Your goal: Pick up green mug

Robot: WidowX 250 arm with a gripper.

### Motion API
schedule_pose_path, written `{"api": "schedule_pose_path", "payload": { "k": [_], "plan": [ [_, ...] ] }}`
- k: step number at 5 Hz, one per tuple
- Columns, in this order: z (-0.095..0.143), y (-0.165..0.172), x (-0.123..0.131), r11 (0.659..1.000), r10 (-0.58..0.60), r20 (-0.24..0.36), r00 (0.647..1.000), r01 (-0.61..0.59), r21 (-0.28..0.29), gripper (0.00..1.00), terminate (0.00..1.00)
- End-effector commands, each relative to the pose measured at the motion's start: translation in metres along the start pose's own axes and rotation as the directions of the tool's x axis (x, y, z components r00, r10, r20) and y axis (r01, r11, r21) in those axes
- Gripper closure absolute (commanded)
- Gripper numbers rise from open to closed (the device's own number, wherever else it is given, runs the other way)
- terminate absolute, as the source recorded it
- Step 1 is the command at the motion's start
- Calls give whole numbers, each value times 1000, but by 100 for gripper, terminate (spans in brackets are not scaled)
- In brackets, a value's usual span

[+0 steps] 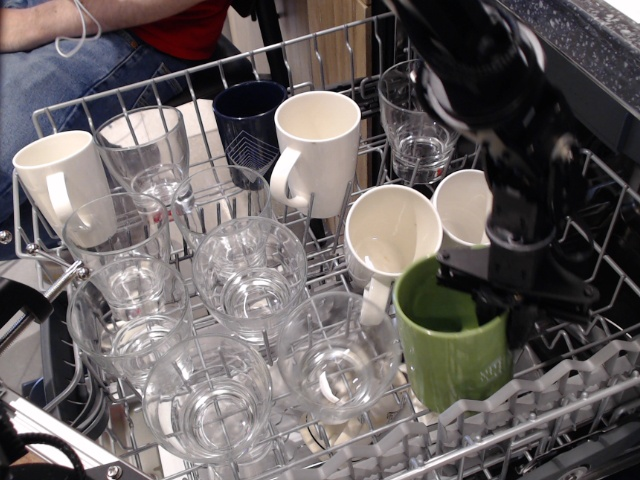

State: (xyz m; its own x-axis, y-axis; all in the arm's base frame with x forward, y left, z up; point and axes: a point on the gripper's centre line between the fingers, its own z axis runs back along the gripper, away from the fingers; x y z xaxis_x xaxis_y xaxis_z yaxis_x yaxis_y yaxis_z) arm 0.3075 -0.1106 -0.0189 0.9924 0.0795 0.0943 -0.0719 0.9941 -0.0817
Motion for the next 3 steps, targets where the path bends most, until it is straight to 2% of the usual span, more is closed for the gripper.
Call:
{"api": "schedule_pose_path", "payload": {
  "k": [1,2,3],
  "plan": [
    [91,-18,29,999,29,75,997,-32,38,100,0],
    [123,-21,33,999,53,63,997,-53,-2,100,0],
    [151,-23,21,997,68,7,998,-68,-24,100,100]
  ]
}}
